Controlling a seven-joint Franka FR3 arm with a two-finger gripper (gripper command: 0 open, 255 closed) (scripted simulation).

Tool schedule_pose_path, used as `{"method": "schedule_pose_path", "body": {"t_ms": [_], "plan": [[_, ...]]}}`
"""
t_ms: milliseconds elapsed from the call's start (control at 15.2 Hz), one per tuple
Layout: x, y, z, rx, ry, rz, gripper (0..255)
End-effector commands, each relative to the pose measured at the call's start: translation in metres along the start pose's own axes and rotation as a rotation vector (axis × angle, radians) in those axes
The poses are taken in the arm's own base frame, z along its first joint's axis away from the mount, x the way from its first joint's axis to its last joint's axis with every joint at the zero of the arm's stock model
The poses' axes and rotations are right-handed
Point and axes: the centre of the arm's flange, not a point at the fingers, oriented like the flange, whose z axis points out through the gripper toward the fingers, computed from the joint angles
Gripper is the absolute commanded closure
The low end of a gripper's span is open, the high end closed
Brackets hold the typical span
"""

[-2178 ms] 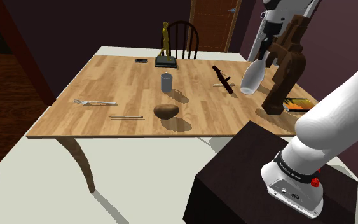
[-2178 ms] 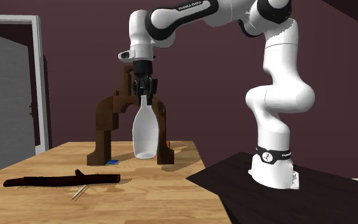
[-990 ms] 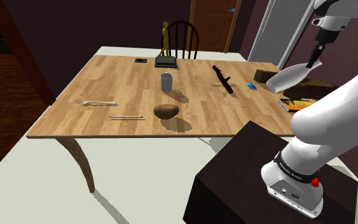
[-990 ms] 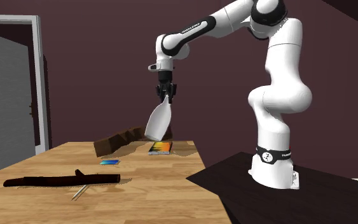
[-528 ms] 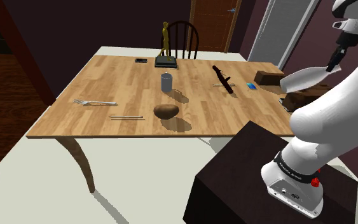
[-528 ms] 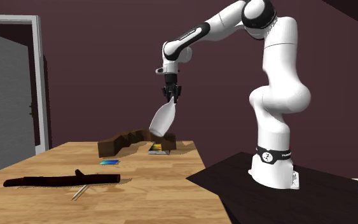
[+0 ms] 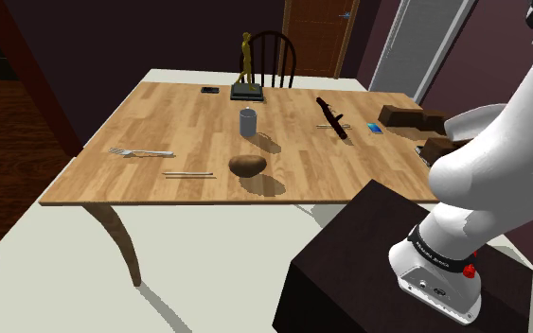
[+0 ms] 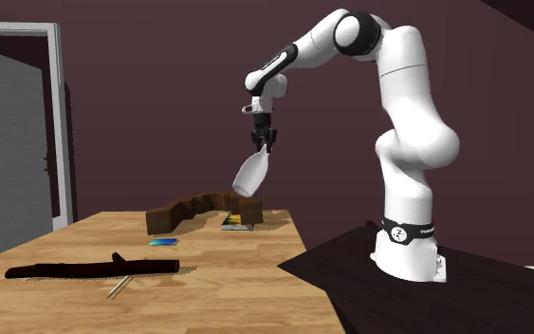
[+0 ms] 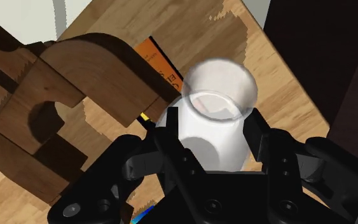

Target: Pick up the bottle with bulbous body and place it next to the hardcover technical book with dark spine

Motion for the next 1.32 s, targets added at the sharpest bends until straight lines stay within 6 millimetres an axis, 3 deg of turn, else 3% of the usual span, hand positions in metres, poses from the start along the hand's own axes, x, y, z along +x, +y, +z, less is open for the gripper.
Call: {"method": "schedule_pose_path", "body": {"t_ms": [0,528,1254], "plan": [[-0.025,0.010,0.002,-0.001,0.000,-0.002,255],[-0.121,0.052,0.005,-0.001,0.000,-0.002,255],[-0.119,0.052,0.063,-0.001,0.000,-0.002,255]]}}
